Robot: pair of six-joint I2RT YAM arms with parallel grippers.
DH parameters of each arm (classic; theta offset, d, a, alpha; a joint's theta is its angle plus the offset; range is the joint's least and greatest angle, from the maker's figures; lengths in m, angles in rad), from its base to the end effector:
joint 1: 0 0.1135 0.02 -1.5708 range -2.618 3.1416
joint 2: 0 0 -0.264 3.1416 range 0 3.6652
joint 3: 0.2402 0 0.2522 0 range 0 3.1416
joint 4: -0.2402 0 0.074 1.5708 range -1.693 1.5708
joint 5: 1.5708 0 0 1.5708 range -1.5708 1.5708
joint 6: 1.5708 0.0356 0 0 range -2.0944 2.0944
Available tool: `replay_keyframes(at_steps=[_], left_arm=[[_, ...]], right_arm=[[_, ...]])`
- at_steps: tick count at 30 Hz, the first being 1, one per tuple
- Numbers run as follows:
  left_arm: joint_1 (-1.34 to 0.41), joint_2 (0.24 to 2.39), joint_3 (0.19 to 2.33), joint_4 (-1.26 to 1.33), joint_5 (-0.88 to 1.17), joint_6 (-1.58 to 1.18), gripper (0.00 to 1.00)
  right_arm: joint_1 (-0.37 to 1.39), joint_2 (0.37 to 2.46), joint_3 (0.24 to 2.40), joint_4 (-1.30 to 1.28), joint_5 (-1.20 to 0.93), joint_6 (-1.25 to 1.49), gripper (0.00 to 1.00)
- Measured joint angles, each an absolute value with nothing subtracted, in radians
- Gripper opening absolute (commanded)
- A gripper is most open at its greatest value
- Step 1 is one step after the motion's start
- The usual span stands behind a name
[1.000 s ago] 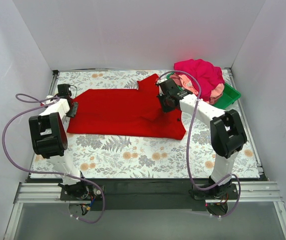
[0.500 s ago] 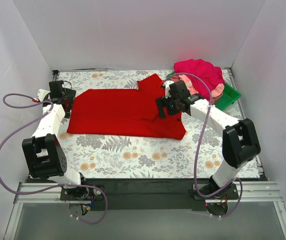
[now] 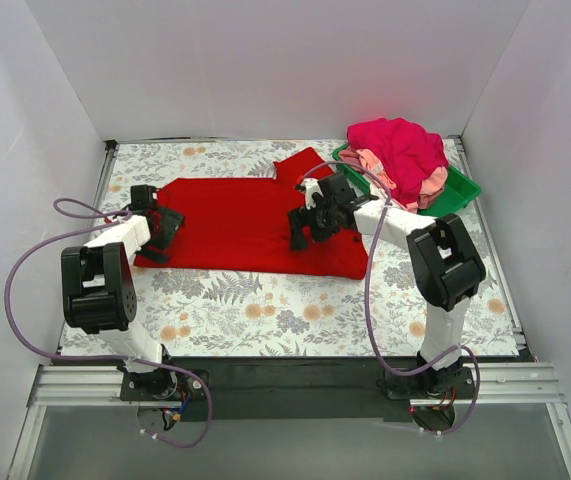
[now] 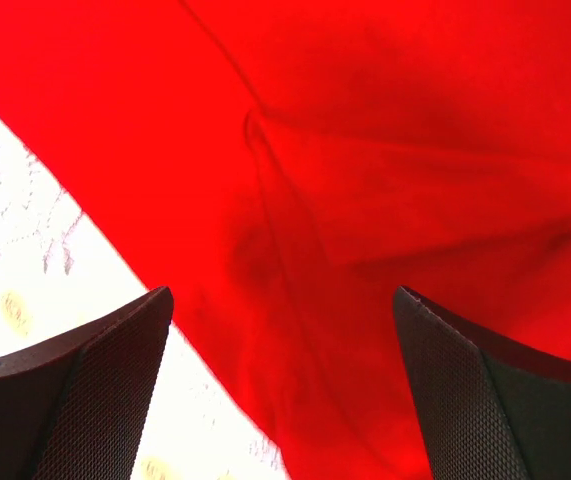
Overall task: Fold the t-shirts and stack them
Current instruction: Fold the tshirt
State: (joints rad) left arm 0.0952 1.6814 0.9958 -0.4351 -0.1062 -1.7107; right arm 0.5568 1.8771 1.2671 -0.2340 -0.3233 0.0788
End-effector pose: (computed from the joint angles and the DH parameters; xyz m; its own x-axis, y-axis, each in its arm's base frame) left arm 0.3225 0.0346 0.1687 0.2640 -0.9639 -0.0338 -0.8680 -0.2222 -0.4441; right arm 0.3390 0.2243 0.1935 -0.6860 -0.3391 -0.6437 -0.6282 0.7224 0.2890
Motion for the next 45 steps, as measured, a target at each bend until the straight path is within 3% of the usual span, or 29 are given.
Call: replay_keyframes(at_steps=[15,22,35,45], left_arm=[[0.095,1.68,0.994,-0.422,-0.137,-1.698,0.92],[0.095,1.676,0.994,-0.437,-0.154,-1.683,0.92],[0.095,1.669,0.996,-0.44,-0.167,-1.648,0.92],[0.095,1.549,0.839,-0.403,-0.197,-1.747,0.93]], right_arm=[[0.557,2.156,1.628,-0.199,-0.361,0.159,0.97],[0.554,2.164,1.71,-0.183,-0.321,0.192,0.98],[0.543,1.729,1.036,-0.163,-0.208,0.231,0.98],[0.567,1.552,0.779,-0.052,-0.209,0.242,0.98]])
